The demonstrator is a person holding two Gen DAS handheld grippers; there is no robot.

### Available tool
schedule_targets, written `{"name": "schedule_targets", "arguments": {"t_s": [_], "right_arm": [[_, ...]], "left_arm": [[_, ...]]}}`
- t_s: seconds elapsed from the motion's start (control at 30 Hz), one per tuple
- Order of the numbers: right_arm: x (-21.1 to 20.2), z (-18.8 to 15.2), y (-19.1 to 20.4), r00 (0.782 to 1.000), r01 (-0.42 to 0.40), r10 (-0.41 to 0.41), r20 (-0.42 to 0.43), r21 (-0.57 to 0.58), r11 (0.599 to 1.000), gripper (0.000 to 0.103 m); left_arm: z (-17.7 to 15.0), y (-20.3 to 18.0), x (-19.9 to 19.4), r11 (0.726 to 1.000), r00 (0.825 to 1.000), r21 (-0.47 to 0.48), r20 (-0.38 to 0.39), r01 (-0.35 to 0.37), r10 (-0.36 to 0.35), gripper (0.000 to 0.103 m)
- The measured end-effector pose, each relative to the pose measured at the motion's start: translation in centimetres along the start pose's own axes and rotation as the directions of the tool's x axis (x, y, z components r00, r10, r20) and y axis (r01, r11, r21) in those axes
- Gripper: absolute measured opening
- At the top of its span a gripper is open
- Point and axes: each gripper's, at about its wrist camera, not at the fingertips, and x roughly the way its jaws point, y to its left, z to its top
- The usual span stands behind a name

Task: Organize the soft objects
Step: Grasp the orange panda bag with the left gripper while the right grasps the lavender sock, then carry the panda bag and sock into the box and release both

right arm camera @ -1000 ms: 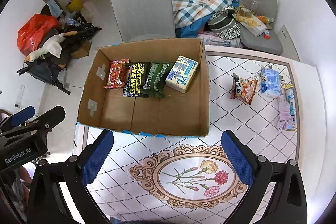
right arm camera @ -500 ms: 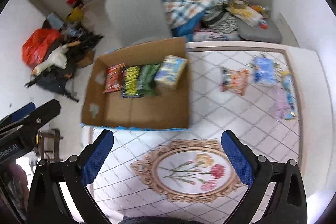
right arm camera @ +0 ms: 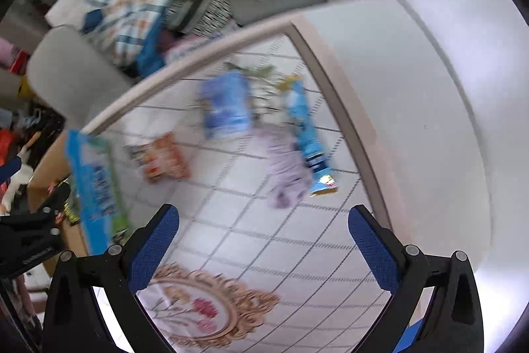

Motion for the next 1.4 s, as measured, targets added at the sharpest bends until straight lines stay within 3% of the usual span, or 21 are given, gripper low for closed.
{"name": "schedule_targets", "arguments": {"t_s": [0.17, 0.23, 0.3, 0.37, 0.4, 0.53, 0.57, 0.63, 0.67, 0.7, 0.77, 0.8, 0.87, 0.93, 1.1, 1.17, 1.27, 1.3, 1.37, 1.4], "right_arm": [[5.7, 3.4, -3.9, 0.996, 0.016, -0.012, -0.087, 0.049, 0.999, 0.101], [7.4, 4.2, -4.7, 0.993, 0.015, -0.007, -0.116, 0.065, 0.998, 0.094], [9.0, 4.6, -5.4, 0.99, 0.01, 0.001, -0.141, 0.076, 0.997, 0.074], [9.5, 4.7, -5.6, 0.99, -0.007, 0.019, -0.143, 0.084, 0.996, 0.065], [9.6, 4.7, -5.5, 0.99, -0.028, 0.039, -0.136, 0.078, 0.997, 0.065], [10.5, 4.1, -3.7, 0.979, -0.103, 0.108, -0.174, 0.041, 0.994, 0.065], [11.0, 4.0, -3.3, 0.975, -0.109, 0.114, -0.19, 0.034, 0.993, 0.065], [12.3, 3.8, -2.6, 0.969, -0.114, 0.118, -0.219, 0.029, 0.993, 0.065], [12.9, 3.7, -2.3, 0.966, -0.115, 0.119, -0.23, 0.029, 0.993, 0.065], [13.5, 3.6, -2.0, 0.963, -0.115, 0.118, -0.242, 0.027, 0.993, 0.065], [14.3, 3.3, -1.7, 0.96, -0.109, 0.112, -0.256, 0.027, 0.994, 0.063], [14.8, 3.2, -1.7, 0.958, -0.108, 0.112, -0.263, 0.03, 0.994, 0.061], [15.9, 3.1, -1.6, 0.952, -0.102, 0.11, -0.287, 0.041, 0.994, 0.052], [16.7, 2.9, -1.5, 0.949, -0.1, 0.109, -0.296, 0.044, 0.994, 0.051], [17.4, 2.1, -1.2, 0.952, -0.081, 0.093, -0.29, 0.054, 0.995, 0.051], [17.5, 2.0, -1.4, 0.953, -0.08, 0.098, -0.288, 0.072, 0.994, 0.051], [17.4, 1.5, -2.0, 0.955, -0.084, 0.107, -0.278, 0.094, 0.992, 0.051], [17.4, 1.4, -2.0, 0.955, -0.083, 0.106, -0.278, 0.095, 0.992, 0.049], [16.9, 0.9, -2.0, 0.959, -0.091, 0.111, -0.262, 0.087, 0.992, 0.033], [16.6, 0.5, -2.1, 0.96, -0.092, 0.111, -0.257, 0.083, 0.992, 0.031]], "left_arm": [[2.2, -5.7, 6.3, 0.968, 0.995, 0.253, -0.096, -0.007, 0.032, 0.103], [2.6, -6.8, 7.9, 0.956, 0.991, 0.292, -0.129, 0.006, 0.033, 0.103], [2.9, -7.7, 9.1, 0.946, 0.99, 0.323, -0.134, 0.009, 0.036, 0.102], [3.4, -8.2, 9.7, 0.943, 0.989, 0.33, -0.145, 0.039, 0.01, 0.102], [3.7, -8.1, 9.6, 0.945, 0.989, 0.324, -0.148, 0.05, -0.001, 0.099], [4.2, -7.7, 10.6, 0.961, 0.972, 0.244, -0.219, 0.133, -0.079, 0.056], [4.3, -7.4, 10.8, 0.966, 0.966, 0.205, -0.234, 0.16, -0.11, 0.054], [4.5, -6.0, 11.0, 0.967, 0.941, 0.077, -0.259, 0.243, -0.216, 0.053], [4.4, -4.9, 11.4, 0.952, 0.913, -0.03, -0.277, 0.304, -0.301, 0.053], [4.2, -4.1, 11.7, 0.93, 0.886, -0.114, -0.284, 0.349, -0.367, 0.053], [3.4, -2.1, 12.8, 0.845, 0.812, -0.312, -0.272, 0.434, -0.517, 0.053], [3.0, -1.6, 13.2, 0.813, 0.788, -0.365, -0.26, 0.454, -0.558, 0.053], [2.4, -1.2, 13.7, 0.776, 0.764, -0.412, -0.241, 0.478, -0.598, 0.053], [2.1, -1.3, 13.8, 0.778, 0.766, -0.403, -0.237, 0.482, -0.598, 0.053], [2.4, -2.2, 13.2, 0.808, 0.799, -0.369, -0.228, 0.458, -0.557, 0.053], [2.7, -2.6, 12.7, 0.832, 0.827, -0.351, -0.217, 0.43, -0.519, 0.053], [2.7, -3.1, 11.6, 0.842, 0.852, -0.338, -0.172, 0.42, -0.494, 0.053], [2.6, -3.4, 11.3, 0.844, 0.857, -0.335, -0.159, 0.419, -0.489, 0.047], [2.3, -4.0, 10.7, 0.844, 0.861, -0.33, -0.144, 0.423, -0.488, 0.046], [2.0, -4.3, 10.3, 0.842, 0.862, -0.33, -0.133, 0.427, -0.49, 0.046]]}}
